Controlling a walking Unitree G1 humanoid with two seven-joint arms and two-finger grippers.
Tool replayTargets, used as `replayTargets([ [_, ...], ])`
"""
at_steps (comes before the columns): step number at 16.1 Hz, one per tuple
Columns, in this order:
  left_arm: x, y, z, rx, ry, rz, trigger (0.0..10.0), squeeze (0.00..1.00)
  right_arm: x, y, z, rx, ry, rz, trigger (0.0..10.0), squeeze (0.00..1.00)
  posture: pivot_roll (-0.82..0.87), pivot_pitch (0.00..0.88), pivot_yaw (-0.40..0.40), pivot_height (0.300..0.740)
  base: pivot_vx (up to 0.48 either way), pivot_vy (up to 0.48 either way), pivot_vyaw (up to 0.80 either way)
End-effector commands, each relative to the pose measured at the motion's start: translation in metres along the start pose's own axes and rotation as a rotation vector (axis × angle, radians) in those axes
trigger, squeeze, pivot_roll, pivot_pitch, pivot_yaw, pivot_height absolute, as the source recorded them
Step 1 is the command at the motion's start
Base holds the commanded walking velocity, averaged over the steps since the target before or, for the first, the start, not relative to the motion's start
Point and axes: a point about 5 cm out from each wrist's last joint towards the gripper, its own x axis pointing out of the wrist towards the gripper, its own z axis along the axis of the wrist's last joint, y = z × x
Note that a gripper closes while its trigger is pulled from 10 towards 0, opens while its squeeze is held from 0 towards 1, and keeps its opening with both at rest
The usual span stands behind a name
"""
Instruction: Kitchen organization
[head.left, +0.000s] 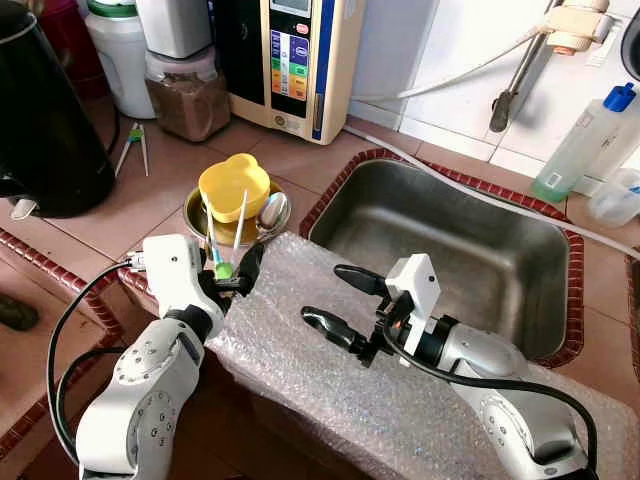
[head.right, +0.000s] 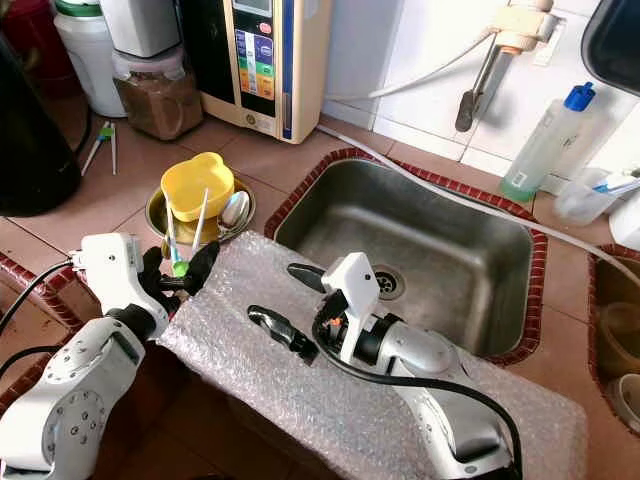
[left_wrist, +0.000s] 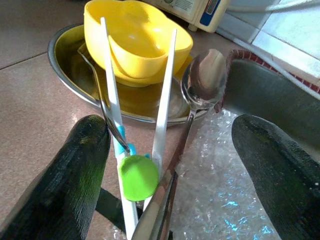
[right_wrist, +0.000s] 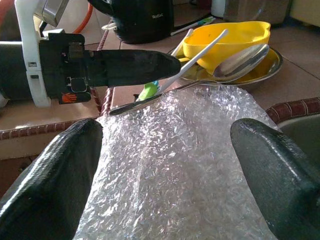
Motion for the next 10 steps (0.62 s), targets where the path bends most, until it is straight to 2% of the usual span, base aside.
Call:
replayTargets([
  [1, -0.0031, -0.0036, 0.0030, 0.011, -0.002, -0.018, 10.0, 0.00, -0.0014, -0.0009, -0.0010, -0.002, 0.003, -0.002, 10.0, 0.00, 0.02, 0.088, -0.061, 0.740, 0.000, 0.000, 0.00],
  [10, -0.0078, -0.0016, -0.0036, -0.014, 0.083, -0.018, 10.0, 0.00, -0.0003, 0.0000, -0.0013, 0.003, 0.001, 0.002, 10.0, 0.00, 0.03, 0.091, -0.059, 0.740, 0.000, 0.000, 0.00],
])
